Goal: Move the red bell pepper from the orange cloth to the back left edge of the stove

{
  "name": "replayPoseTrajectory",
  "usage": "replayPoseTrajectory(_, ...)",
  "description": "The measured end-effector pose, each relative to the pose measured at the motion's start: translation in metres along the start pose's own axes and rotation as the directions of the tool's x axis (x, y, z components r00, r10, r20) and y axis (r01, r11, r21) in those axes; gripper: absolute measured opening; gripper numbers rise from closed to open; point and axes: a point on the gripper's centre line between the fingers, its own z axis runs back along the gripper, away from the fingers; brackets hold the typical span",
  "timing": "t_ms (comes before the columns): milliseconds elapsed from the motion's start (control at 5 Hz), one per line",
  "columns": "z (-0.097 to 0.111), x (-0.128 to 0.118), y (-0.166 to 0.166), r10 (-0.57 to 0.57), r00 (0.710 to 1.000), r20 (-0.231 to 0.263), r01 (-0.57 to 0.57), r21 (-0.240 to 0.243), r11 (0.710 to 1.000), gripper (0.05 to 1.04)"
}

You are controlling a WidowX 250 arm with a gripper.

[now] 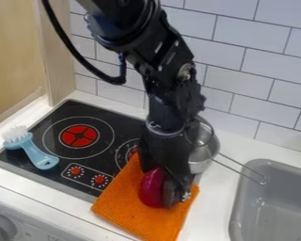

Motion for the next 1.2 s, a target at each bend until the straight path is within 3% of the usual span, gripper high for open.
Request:
replayPoseTrajectory(200,-0.004,0.001,0.002,0.006,1.0,-0.003,-0.006,0.01,1.0,0.937)
replayPoseTrajectory(400,-0.004,0.0,0.003,0.013,1.0,-0.008,-0.013,0.017,1.0,0.728)
replayPoseTrajectory(1000,-0.001,0.0,0.001,-0.007,1.0,-0.002,0.007,0.007,1.0,0.723)
replayPoseTrajectory(1200,0.011,0.005,0.002,-0.011,0.999,0.043,0.01,0.015,1.0,0.723)
